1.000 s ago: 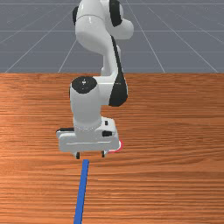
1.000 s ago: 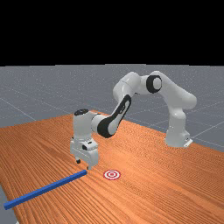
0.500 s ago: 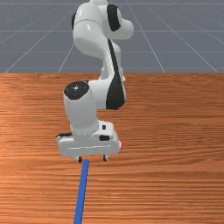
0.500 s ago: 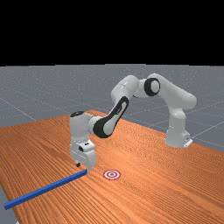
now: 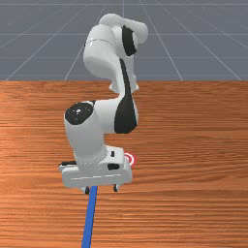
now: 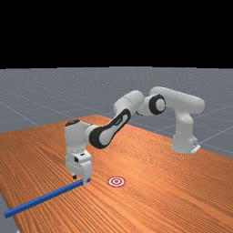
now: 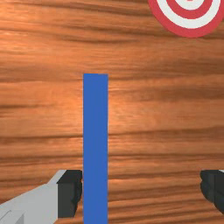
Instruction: Pull the pivot to the target area
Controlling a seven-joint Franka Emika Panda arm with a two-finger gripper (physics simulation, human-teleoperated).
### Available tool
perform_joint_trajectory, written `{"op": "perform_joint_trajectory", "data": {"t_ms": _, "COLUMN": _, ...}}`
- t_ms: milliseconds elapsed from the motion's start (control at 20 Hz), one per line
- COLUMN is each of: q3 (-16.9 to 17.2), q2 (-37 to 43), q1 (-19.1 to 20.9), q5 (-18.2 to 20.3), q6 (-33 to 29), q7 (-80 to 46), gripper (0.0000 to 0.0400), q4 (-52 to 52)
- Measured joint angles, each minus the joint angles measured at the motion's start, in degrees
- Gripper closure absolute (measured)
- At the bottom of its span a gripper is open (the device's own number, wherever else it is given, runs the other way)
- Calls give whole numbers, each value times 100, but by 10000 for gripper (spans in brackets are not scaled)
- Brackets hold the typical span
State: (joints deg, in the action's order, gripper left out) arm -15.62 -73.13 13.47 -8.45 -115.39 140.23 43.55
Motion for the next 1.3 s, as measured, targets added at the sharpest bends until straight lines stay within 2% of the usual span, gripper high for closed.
{"op": "perform_joint_trajectory", "data": {"t_ms": 50, "q3": 228, "q2": 130, "q1": -90, "q5": -222, "q6": -203, "q7": -232, "gripper": 0, "q4": 322}}
{"op": "perform_joint_trajectory", "data": {"t_ms": 100, "q3": 222, "q2": -243, "q1": -127, "q5": -198, "q6": -186, "q7": -170, "gripper": 0, "q4": -83}}
{"op": "perform_joint_trajectory", "data": {"t_ms": 300, "q3": 224, "q2": -271, "q1": -128, "q5": -197, "q6": -184, "q7": -170, "gripper": 0, "q4": -69}}
{"op": "perform_joint_trajectory", "data": {"t_ms": 350, "q3": 228, "q2": -459, "q1": -157, "q5": -196, "q6": -139, "q7": -144, "gripper": 11, "q4": -387}}
{"op": "perform_joint_trajectory", "data": {"t_ms": 400, "q3": 260, "q2": -674, "q1": -197, "q5": -197, "q6": -23, "q7": -250, "gripper": 55, "q4": -768}}
{"op": "perform_joint_trajectory", "data": {"t_ms": 600, "q3": 305, "q2": -616, "q1": -230, "q5": -284, "q6": -35, "q7": -277, "gripper": 9, "q4": -692}}
{"op": "perform_joint_trajectory", "data": {"t_ms": 1100, "q3": 303, "q2": -963, "q1": -297, "q5": -237, "q6": 203, "q7": -204, "gripper": 2, "q4": -1321}}
{"op": "perform_joint_trajectory", "data": {"t_ms": 1150, "q3": 440, "q2": -1037, "q1": -352, "q5": -91, "q6": 252, "q7": -164, "gripper": 1, "q4": -1467}}
{"op": "perform_joint_trajectory", "data": {"t_ms": 1200, "q3": 440, "q2": -1036, "q1": -352, "q5": -91, "q6": 252, "q7": -164, "gripper": 157, "q4": -1467}}
{"op": "perform_joint_trajectory", "data": {"t_ms": 1250, "q3": 428, "q2": -875, "q1": -313, "q5": -107, "q6": 84, "q7": -187, "gripper": 252, "q4": -1145}}
{"op": "perform_joint_trajectory", "data": {"t_ms": 1300, "q3": 423, "q2": -764, "q1": -288, "q5": -114, "q6": -24, "q7": -200, "gripper": 301, "q4": -939}}
